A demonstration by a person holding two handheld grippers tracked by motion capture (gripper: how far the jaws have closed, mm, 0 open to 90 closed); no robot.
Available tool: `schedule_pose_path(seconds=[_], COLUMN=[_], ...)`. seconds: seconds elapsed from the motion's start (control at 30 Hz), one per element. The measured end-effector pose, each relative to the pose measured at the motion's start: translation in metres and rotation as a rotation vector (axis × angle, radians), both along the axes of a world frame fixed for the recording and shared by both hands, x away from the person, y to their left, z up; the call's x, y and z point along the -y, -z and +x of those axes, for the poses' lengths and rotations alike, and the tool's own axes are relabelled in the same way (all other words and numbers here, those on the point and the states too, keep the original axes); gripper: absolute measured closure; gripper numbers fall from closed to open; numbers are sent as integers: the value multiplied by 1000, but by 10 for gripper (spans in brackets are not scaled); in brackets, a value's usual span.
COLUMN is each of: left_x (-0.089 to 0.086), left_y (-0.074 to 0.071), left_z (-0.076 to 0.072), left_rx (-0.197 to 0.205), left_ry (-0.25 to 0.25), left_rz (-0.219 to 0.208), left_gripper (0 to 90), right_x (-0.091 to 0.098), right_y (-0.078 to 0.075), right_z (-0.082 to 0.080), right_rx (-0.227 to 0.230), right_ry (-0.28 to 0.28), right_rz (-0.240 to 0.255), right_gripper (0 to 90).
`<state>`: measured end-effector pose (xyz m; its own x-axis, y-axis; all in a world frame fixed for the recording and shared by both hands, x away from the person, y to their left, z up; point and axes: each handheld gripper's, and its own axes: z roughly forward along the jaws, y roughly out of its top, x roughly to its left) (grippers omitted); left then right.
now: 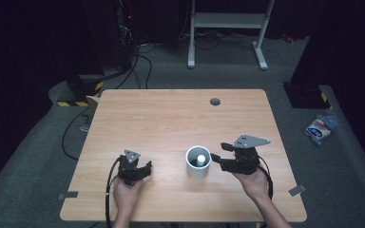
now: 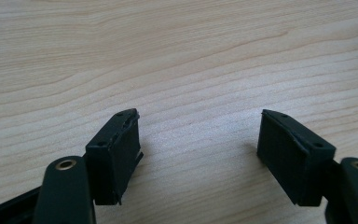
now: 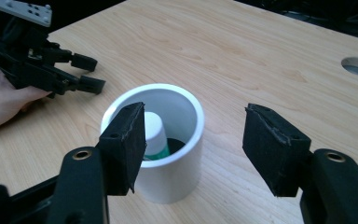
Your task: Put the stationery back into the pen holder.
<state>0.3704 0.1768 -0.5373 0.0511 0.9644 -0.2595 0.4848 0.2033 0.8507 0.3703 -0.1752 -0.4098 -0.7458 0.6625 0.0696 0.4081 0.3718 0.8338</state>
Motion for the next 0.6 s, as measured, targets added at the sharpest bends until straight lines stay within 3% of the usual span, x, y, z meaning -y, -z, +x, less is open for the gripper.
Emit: schedule_pose_path(seconds=[0.2,0.3,0.4,0.6], left_x=[1,-1,-1,1], left_y=[0,0,0,0], left_z=[0,0,0,1], left_rx=[7,-2,-1,6], left_ry=[-8,-1,-2,-11], left_rz=[-12,0,-3,-7], left_gripper=[297,301,303,304], right_x=[14,24,28,36], right_y=[2,5,6,14], right_z=[0,-1,0,-1], right_rx=[5,10,23,32], right_ry=[36,55,72,117], right_rz=[25,65,20,-10], right_gripper=[388,385,366,347])
